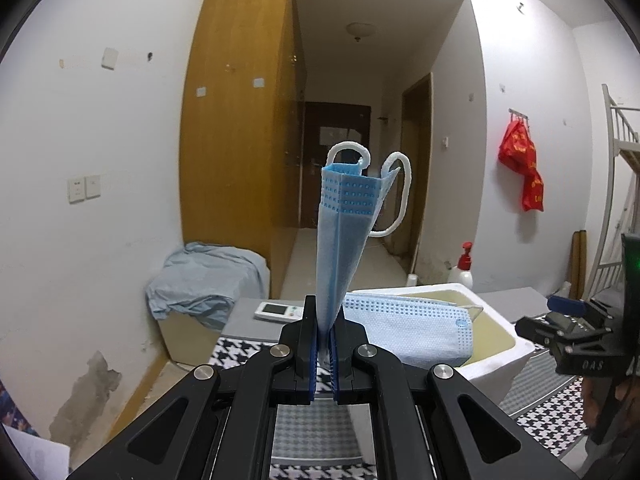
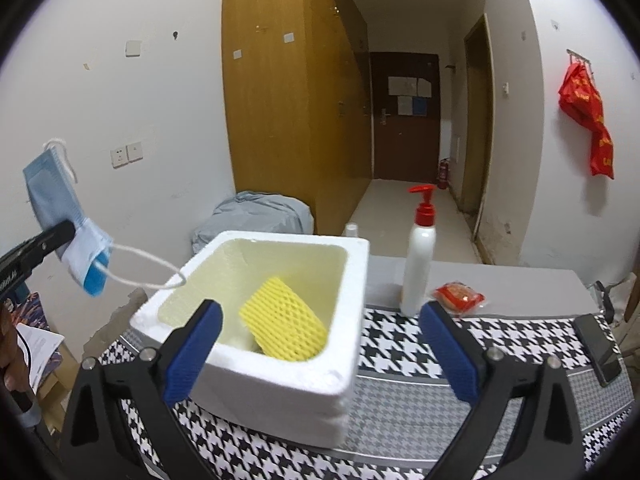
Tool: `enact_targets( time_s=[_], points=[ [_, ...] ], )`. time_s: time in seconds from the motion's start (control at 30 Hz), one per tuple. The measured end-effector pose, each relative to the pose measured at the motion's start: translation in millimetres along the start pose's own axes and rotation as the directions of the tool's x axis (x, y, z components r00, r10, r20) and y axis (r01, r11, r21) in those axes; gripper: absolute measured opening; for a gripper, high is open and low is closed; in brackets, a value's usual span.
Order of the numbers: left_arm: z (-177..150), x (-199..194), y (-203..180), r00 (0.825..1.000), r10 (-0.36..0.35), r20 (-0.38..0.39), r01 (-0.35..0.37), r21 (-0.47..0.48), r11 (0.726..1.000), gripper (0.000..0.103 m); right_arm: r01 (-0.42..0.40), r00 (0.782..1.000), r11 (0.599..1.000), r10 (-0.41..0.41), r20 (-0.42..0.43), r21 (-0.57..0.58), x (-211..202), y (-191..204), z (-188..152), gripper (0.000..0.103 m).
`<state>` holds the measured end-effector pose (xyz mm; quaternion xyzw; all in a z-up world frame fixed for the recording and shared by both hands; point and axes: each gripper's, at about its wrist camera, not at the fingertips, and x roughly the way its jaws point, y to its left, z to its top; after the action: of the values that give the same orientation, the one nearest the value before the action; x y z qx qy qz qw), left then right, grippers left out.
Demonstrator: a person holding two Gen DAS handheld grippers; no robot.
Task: Organize soft objects
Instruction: 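Open the left tool to drop the blue face mask into the box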
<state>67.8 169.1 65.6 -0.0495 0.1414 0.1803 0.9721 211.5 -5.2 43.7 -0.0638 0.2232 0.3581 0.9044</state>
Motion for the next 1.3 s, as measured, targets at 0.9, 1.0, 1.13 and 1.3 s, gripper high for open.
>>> enact_targets(
  time_s=[0.9, 1.0, 1.13, 1.3],
  points=[
    [4.9, 74.3, -66.8, 0.985, -0.122, -0.126, 0.130, 0.060, 0.990, 0.005, 0.172, 0.985, 0.979, -0.174, 0.003, 0.109, -46.4, -62.8, -36.6, 0.102],
    [4.5, 83.7, -68.9, 0.983, -0.120, -0.142, 0.129, 0.060, 0.990, 0.005, 0.183, 0.983, 0.976, -0.184, 0.001, 0.117, -49.7, -65.4, -38.9, 0.102],
    [2.3, 94.0, -74.0, 0.980, -0.113, -0.165, 0.126, 0.067, 0.990, 0.005, 0.197, 0.980, 0.973, -0.198, 0.003, 0.122, -54.7, -66.2, -41.2, 0.102],
    [2.3, 100.7, -78.2, 0.981, -0.089, -0.172, 0.105, 0.085, 0.991, 0.018, 0.212, 0.977, 0.969, -0.214, 0.004, 0.127, -59.0, -68.5, -43.1, 0.102]
  ],
)
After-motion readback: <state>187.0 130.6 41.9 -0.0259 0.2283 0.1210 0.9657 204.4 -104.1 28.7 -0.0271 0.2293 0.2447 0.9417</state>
